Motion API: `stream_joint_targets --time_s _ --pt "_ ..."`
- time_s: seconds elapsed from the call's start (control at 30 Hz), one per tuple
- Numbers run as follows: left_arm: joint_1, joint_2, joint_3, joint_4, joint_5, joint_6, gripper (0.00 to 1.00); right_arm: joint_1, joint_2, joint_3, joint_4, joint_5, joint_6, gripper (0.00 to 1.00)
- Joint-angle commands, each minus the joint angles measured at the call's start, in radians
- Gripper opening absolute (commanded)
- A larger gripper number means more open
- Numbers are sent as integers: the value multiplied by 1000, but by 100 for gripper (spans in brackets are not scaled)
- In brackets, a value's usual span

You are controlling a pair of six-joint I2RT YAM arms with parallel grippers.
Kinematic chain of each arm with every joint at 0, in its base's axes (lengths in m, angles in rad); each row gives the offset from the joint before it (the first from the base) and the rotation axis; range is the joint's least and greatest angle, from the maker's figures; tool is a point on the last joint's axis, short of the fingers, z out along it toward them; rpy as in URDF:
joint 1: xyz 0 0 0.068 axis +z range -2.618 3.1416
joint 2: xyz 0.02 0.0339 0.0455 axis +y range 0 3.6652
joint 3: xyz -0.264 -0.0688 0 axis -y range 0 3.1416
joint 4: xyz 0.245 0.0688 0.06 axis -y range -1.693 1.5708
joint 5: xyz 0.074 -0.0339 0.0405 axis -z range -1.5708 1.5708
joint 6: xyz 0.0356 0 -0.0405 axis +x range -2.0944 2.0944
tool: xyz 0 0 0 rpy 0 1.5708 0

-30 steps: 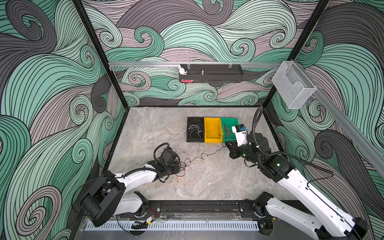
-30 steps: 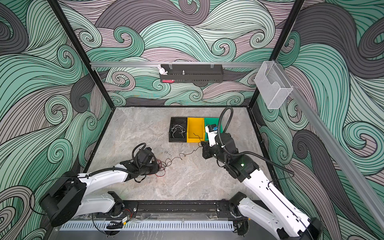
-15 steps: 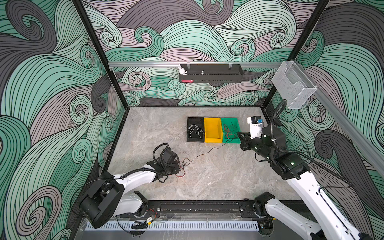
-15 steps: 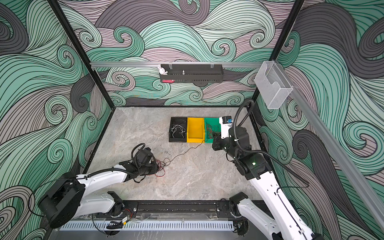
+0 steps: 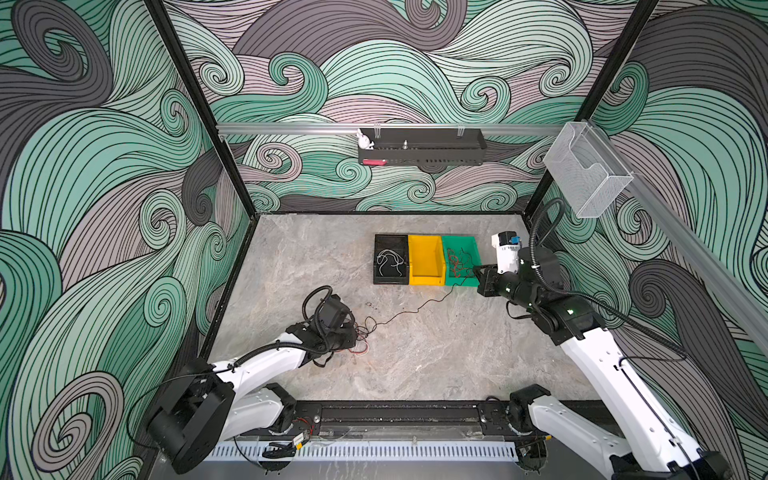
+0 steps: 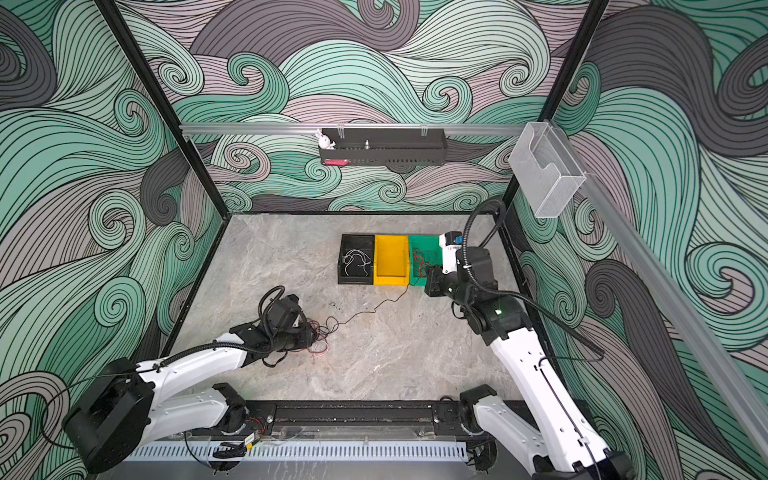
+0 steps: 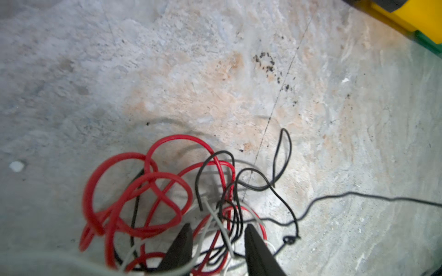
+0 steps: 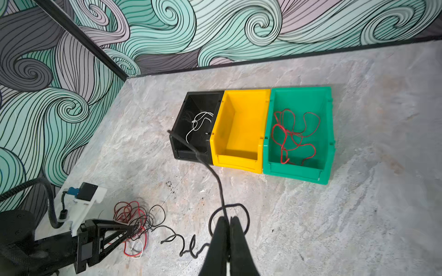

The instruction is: Untangle the cables

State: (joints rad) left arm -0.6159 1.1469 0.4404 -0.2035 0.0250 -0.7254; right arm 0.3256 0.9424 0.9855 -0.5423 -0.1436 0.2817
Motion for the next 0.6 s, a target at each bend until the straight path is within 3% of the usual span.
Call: stream_joint_targets --time_s 0.0,0.23,0.57 --pt "8 -50 31 -76 16 13 46 15 14 -43 60 -105 45 6" --pt "8 -153 76 -133 42 50 59 89 38 -94 133 -169 82 7" --pt "-38 -213 46 227 251 175 60 222 83 -130 276 -300 124 8"
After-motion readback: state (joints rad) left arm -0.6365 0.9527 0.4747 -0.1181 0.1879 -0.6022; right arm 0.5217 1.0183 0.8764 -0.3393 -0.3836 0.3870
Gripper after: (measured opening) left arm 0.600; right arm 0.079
